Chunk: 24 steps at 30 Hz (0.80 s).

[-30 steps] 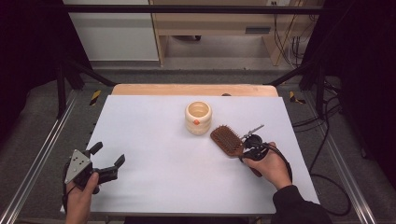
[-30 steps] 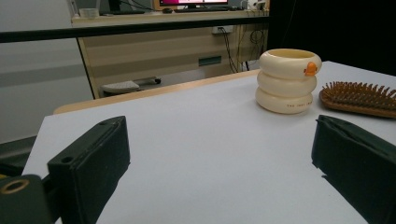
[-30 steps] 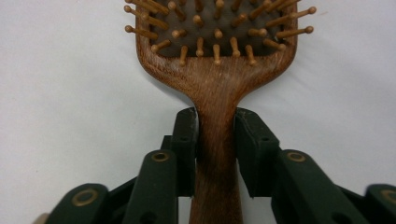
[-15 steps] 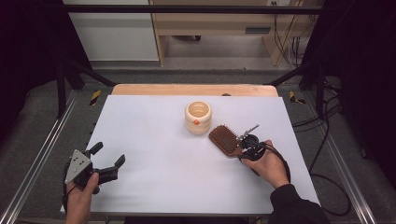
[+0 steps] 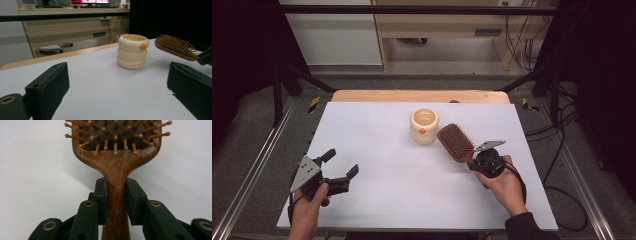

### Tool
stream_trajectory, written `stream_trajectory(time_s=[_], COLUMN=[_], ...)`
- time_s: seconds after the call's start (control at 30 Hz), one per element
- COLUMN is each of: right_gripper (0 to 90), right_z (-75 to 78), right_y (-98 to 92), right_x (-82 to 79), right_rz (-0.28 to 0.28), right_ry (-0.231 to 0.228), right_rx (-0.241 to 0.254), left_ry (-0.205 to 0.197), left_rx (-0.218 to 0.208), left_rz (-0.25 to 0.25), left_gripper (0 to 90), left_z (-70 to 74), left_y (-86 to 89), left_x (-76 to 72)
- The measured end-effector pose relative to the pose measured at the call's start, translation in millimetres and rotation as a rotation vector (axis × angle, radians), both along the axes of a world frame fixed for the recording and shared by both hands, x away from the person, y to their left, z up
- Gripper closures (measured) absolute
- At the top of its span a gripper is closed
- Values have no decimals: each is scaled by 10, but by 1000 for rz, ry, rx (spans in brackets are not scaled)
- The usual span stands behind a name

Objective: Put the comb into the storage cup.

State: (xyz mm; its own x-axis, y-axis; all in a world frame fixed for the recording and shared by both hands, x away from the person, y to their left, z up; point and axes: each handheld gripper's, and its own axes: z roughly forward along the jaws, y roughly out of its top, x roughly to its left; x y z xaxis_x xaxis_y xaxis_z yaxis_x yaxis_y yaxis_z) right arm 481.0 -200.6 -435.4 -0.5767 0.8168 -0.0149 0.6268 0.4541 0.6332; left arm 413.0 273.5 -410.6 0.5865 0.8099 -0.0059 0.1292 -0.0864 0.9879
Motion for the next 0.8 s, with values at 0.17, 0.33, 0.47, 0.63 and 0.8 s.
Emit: stream_trajectory(time_s=[0.17,0.33,0.47,0.63,0.8], right_gripper=[732,732,732,732,732], right_z=[37,104,127,165,188], right_y=[-49,-96,-118,-94,-9], right_x=[-94,-152,-166,-178,-189], right_rz=[-31,-46,-45,-56,-27], right_ry=[-80,-176,-191,-214,-262], right_rx=[80,154,196,246,265], left_ry=[7,38,54,75,85], left_rx=[-21,-50,-55,-112,-119], left_rz=[-69,-124,-154,-172,-199], left_gripper=[39,38,38,40,39], left_z=[221,417,490,563,628], left_y=[-321,-674,-932,-1178,-1362], left_x=[162,338,455,554,630])
